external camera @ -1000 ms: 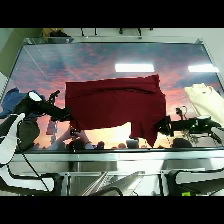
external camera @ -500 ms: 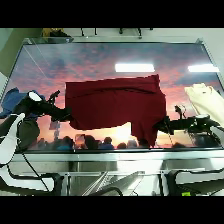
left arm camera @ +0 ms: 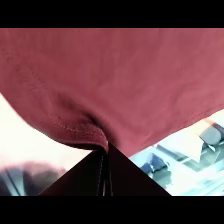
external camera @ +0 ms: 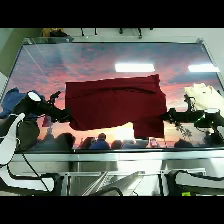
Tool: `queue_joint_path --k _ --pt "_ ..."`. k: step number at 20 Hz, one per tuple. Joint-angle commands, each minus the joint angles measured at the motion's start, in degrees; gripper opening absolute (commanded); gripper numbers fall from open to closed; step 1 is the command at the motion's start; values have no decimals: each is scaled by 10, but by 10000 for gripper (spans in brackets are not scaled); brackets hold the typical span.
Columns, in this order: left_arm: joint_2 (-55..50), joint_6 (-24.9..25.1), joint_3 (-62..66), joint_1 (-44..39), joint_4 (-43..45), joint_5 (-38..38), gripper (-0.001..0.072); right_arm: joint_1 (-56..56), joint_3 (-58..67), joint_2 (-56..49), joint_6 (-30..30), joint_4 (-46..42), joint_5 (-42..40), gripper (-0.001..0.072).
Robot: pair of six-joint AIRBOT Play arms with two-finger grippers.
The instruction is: Fold the shirts.
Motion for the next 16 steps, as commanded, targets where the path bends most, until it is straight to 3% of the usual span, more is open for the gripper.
queue_joint_path --k 1,4,8,11,16 --pt "4 -29 0 10 60 -40 11 0 -15 54 73 -134 18 16" --pt "35 -52 -25 20 149 -57 12 0 -49 122 116 -202 27 15" --pt "78 -51 -57 77 156 -68 12 -6 -50 209 156 -272 29 15" --pt "97 -49 -44 103 154 -70 12 -1 -47 208 124 -208 17 15" --pt "82 -50 75 47 129 -30 12 34 48 118 45 -64 -87 16"
